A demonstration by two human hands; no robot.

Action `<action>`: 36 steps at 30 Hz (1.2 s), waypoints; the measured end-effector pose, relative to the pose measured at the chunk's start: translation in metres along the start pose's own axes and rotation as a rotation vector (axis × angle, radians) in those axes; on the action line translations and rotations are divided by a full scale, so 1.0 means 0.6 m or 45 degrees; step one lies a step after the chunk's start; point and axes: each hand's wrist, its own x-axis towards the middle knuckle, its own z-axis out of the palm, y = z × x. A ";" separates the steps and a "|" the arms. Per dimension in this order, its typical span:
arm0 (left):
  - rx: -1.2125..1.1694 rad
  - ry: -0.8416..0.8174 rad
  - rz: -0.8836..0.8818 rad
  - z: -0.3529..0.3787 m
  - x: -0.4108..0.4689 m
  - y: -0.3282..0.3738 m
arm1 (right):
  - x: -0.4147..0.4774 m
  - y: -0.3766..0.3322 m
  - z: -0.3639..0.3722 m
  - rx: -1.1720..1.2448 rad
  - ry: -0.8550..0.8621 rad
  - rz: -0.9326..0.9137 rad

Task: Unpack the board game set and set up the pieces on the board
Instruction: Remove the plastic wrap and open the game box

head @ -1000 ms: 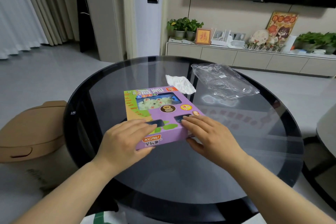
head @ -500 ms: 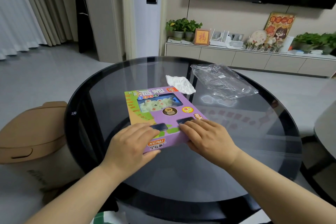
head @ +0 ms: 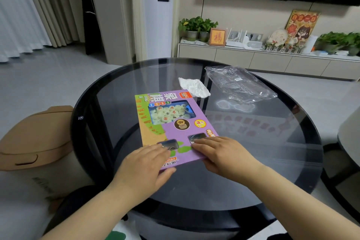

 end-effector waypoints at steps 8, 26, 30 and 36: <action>-0.357 -0.334 -0.297 -0.041 0.020 -0.009 | -0.002 -0.011 -0.014 0.162 0.189 0.323; -0.026 0.028 -0.374 -0.007 0.045 0.022 | -0.002 0.002 -0.001 0.495 0.750 0.851; 0.039 0.040 -0.382 -0.009 0.058 0.043 | -0.027 -0.019 -0.013 1.274 1.037 1.541; 0.037 0.075 -0.352 -0.002 0.076 0.071 | -0.026 -0.031 -0.013 2.345 0.642 1.804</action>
